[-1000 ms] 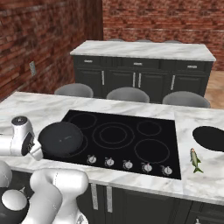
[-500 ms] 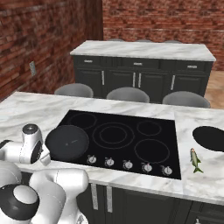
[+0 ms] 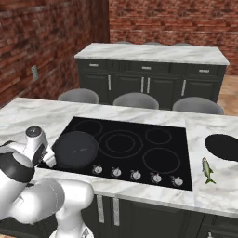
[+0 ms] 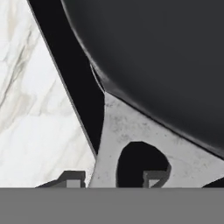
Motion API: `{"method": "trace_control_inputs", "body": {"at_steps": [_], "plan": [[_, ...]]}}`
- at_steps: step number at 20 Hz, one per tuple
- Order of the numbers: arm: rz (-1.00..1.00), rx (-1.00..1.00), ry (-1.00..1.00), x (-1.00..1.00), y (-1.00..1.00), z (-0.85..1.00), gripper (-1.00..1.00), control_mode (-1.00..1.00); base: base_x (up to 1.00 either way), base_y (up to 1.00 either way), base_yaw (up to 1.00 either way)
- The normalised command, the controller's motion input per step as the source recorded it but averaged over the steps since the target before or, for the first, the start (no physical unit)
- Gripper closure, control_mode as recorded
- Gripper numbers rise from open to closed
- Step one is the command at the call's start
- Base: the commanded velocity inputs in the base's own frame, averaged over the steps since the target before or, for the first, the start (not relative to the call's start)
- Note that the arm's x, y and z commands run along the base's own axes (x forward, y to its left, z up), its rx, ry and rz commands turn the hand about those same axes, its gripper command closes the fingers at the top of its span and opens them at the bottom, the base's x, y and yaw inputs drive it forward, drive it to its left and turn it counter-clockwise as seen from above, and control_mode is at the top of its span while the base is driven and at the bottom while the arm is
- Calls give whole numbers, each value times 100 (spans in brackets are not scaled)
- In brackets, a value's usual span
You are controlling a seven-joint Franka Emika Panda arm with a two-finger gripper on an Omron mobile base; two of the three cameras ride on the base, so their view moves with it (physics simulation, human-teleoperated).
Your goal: Place both pans onto different burners. Then place the tomato and the fish on different pans.
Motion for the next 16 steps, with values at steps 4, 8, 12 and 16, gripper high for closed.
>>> {"method": "trace_control_inputs", "body": {"at_steps": [4,8,12,16], "plan": [[2,0,3,65,0,0,100,-100,0,0,0],[12,0,1,43,26,0,100,-100,0,0,0],[12,0,2,6,37,-16,100,-100,0,0,0],[5,-1,1,-38,15,-35,100,-100,0,0,0]]}}
